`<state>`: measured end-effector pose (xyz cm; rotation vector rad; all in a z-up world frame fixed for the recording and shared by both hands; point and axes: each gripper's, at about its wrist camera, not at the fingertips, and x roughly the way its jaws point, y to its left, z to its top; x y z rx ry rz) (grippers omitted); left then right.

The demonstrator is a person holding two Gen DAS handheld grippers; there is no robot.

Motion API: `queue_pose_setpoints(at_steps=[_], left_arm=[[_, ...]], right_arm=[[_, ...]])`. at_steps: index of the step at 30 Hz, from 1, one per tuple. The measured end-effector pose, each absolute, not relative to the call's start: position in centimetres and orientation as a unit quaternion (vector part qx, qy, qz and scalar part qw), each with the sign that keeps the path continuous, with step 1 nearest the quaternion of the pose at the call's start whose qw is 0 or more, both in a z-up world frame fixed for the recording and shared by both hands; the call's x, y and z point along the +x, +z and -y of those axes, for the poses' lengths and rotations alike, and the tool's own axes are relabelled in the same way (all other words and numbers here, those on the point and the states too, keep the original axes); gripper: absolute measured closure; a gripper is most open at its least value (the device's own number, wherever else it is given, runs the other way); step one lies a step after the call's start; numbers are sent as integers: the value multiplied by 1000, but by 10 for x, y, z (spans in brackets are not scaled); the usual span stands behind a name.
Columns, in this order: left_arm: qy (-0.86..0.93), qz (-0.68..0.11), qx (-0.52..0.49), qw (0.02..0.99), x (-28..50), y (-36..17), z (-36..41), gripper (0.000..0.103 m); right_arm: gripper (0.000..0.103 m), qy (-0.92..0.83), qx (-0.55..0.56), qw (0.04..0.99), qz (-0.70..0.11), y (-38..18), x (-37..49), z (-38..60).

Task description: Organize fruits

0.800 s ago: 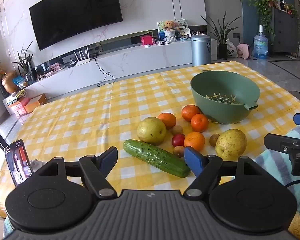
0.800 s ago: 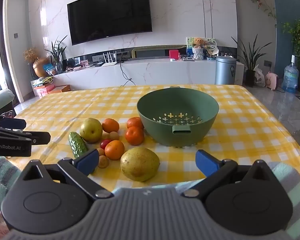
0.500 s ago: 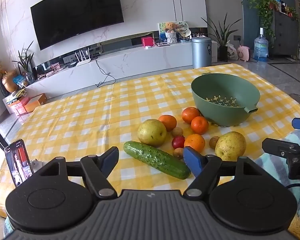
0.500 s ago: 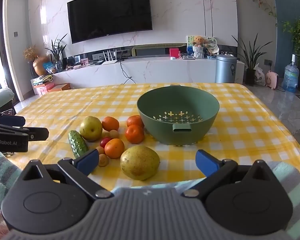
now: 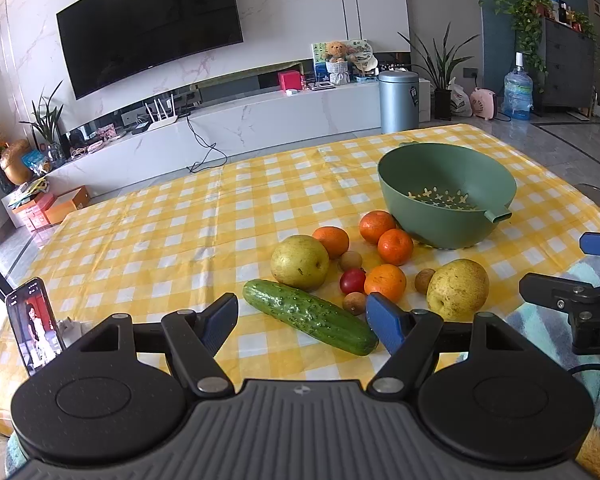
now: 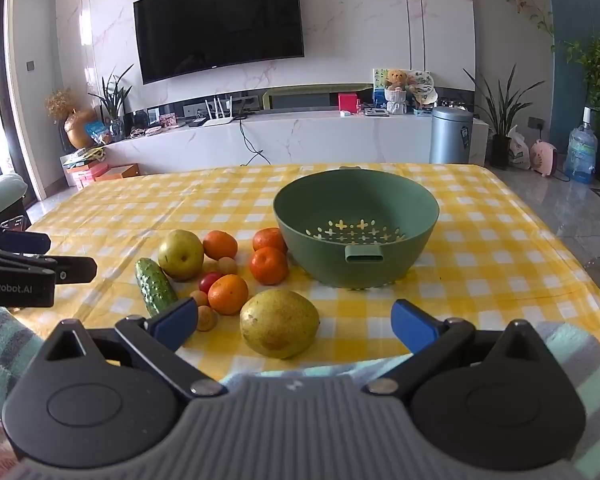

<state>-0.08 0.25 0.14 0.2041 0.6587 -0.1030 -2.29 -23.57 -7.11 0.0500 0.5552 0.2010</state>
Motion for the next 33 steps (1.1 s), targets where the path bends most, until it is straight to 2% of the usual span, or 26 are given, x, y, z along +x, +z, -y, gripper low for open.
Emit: queue_pose_setpoints(at_steps=[33], left_arm=[[-55,-325,100,939,-2,0,3,17]], right_arm=[[4,93,28,955,-279,-72,-21,237]])
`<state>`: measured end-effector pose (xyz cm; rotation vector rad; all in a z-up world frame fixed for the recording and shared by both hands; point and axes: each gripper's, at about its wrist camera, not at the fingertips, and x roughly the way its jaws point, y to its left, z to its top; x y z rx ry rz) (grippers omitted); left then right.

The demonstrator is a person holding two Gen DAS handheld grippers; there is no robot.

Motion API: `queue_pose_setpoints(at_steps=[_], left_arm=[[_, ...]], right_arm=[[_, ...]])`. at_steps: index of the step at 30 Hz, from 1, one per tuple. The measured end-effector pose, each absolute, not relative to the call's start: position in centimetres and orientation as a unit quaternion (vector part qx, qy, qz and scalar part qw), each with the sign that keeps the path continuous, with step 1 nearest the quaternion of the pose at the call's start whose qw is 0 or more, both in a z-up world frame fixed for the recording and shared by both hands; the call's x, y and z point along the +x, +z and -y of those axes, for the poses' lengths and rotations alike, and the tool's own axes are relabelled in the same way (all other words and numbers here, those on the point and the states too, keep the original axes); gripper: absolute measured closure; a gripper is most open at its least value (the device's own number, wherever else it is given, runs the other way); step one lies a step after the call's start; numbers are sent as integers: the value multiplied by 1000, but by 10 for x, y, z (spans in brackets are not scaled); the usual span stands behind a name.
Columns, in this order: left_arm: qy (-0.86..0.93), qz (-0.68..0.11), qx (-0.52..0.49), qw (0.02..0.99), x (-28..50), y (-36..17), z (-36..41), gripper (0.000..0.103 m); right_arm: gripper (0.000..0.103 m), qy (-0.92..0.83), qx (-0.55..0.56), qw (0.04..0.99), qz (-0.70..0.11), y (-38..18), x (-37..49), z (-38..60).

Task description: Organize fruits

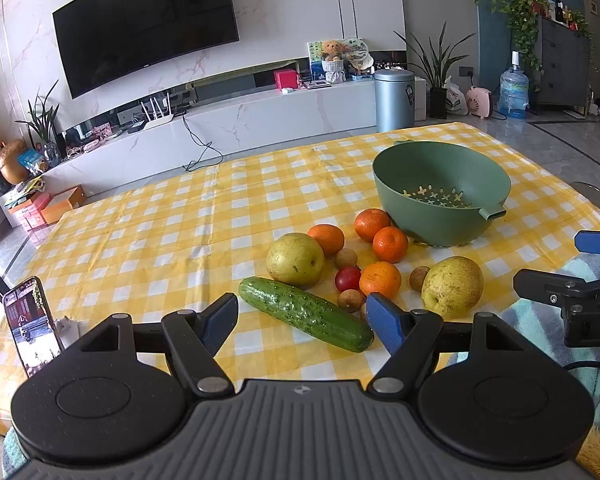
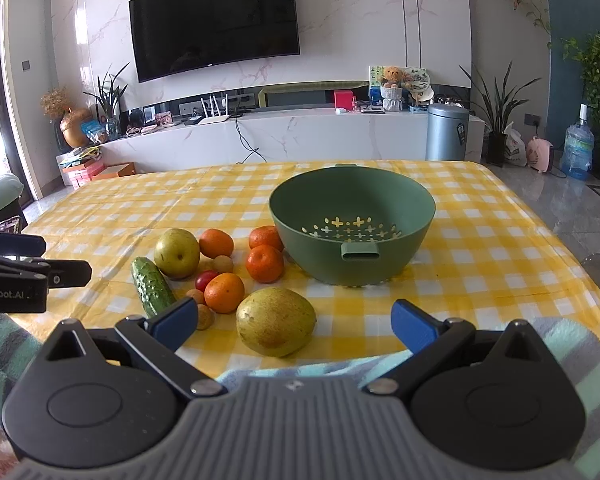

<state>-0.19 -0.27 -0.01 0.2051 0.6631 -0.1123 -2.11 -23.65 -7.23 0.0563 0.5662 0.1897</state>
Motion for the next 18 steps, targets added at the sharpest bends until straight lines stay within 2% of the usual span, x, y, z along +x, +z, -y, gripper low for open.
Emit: queue_pose_setpoints(at_steps=[18], left_arm=[[-56,-325,100,939,-2,0,2,17]], right_arm=[[4,92,28,955,-281,-71,-20,237]])
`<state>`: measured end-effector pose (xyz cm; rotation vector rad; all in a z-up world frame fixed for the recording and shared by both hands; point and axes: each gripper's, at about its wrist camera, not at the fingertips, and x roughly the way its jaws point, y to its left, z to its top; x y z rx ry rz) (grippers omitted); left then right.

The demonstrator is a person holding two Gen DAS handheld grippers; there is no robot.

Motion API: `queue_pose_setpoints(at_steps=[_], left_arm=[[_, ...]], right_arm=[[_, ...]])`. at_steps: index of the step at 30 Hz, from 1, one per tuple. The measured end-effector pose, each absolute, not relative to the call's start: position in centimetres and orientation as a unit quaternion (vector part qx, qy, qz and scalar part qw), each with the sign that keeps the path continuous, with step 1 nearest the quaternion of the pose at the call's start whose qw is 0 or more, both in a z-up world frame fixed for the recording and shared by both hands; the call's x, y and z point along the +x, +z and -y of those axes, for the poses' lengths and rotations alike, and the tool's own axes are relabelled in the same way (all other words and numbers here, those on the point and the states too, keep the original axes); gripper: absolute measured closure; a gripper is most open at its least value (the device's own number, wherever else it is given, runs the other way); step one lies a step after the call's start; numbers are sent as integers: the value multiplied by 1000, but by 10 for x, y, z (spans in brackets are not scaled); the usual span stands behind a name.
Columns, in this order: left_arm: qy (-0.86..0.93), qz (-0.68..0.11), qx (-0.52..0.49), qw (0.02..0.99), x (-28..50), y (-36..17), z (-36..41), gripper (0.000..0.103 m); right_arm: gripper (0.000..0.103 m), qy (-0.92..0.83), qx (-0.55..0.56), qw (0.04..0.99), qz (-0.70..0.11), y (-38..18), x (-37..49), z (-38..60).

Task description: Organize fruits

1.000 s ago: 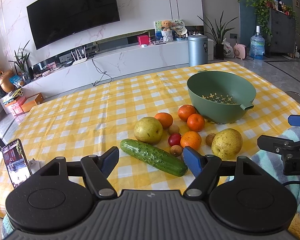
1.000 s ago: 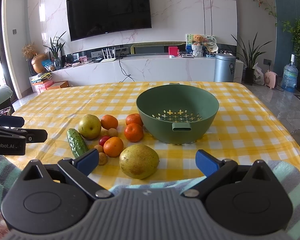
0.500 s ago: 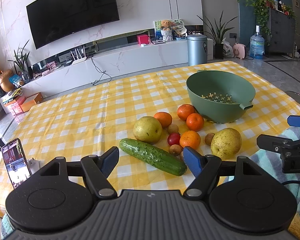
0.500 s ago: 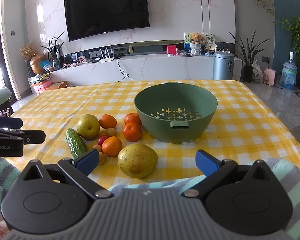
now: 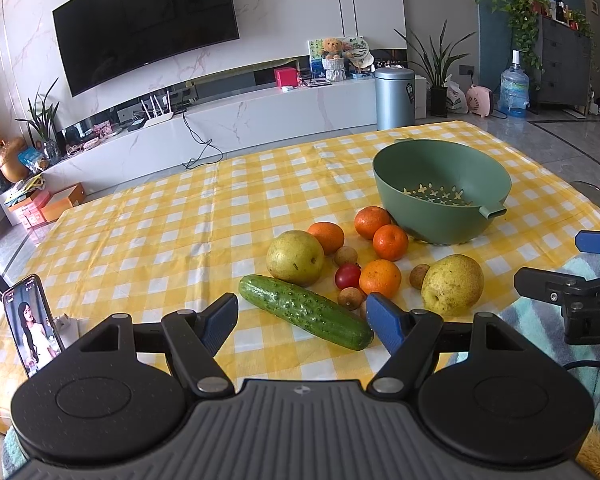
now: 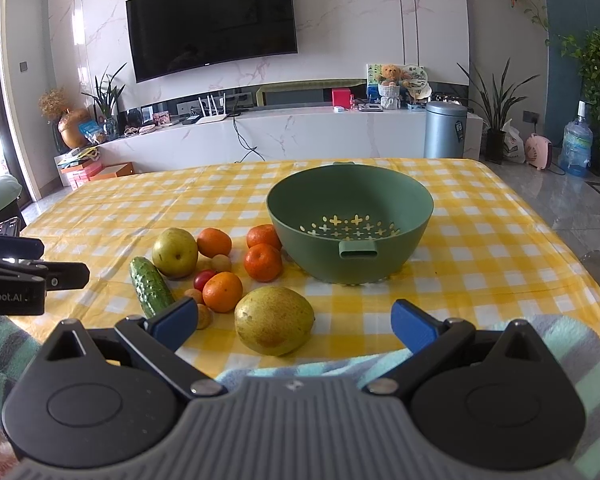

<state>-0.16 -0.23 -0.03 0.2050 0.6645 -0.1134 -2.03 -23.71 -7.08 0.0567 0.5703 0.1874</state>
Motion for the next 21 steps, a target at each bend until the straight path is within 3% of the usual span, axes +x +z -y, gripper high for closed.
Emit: queue_pose_setpoints(at_steps=[21], left_arm=[[-58,-329,100,937,-3,-4,2,17]], right_arm=[[4,91,28,954,-284,-71,-21,239]])
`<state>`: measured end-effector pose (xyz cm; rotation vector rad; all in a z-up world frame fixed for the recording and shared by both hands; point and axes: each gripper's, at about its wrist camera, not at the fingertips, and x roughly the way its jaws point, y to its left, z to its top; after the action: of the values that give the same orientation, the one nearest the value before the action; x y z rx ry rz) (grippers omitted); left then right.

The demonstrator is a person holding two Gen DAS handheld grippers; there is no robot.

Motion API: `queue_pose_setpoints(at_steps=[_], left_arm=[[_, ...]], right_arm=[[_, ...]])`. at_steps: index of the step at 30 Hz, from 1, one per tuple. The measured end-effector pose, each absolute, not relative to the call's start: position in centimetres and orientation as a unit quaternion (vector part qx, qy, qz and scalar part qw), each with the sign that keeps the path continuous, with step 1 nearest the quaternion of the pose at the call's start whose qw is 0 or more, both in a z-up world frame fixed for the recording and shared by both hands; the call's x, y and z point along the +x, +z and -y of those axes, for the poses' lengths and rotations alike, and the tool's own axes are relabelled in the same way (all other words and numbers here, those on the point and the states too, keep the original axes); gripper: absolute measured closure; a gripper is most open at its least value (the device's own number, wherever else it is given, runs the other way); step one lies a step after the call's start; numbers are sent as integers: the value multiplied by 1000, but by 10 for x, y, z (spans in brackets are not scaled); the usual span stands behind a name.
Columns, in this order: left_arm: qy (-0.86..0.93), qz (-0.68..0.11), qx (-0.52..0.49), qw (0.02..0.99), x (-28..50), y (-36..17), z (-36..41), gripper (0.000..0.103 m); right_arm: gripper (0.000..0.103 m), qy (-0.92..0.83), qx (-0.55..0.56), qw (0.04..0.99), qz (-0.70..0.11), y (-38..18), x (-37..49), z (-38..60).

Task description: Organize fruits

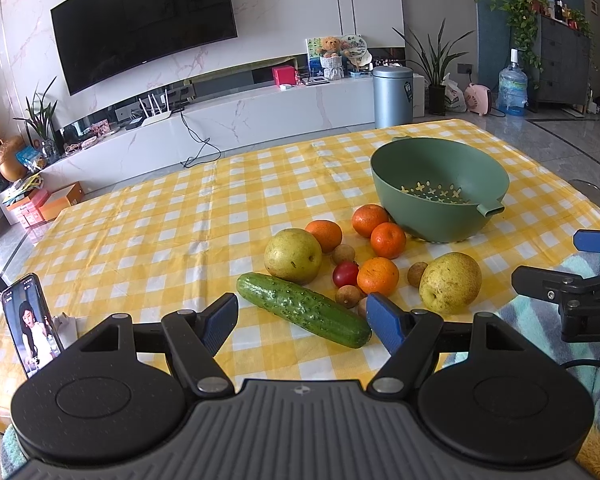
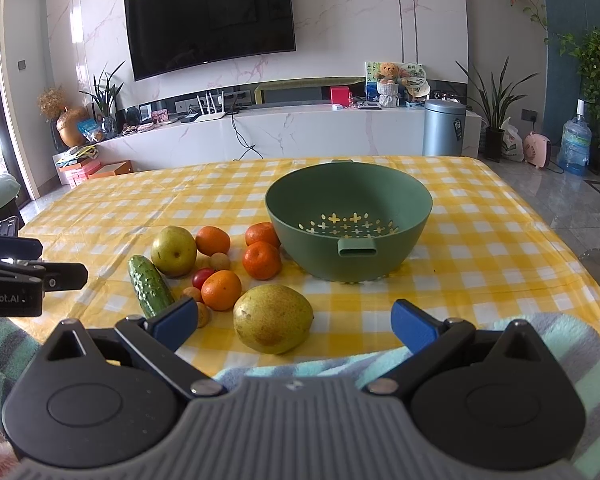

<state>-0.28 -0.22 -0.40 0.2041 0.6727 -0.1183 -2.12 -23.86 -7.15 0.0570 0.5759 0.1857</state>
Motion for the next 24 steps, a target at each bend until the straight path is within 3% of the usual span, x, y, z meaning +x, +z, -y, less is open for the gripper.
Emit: queue_pose_setpoints(at_steps=[15,19,24], left_arm=[[-78,-348,109,928,19,7,4,31],[-89,-373,82,920,30,1,-2,49],[-97,-400,45,910,42,-8,-10,54]], right_arm=[[4,88,18,939,-333,-79,3,222],[14,108,29,931,-348,-82,14,214],[18,105,38,919,-378,-94,30,207]])
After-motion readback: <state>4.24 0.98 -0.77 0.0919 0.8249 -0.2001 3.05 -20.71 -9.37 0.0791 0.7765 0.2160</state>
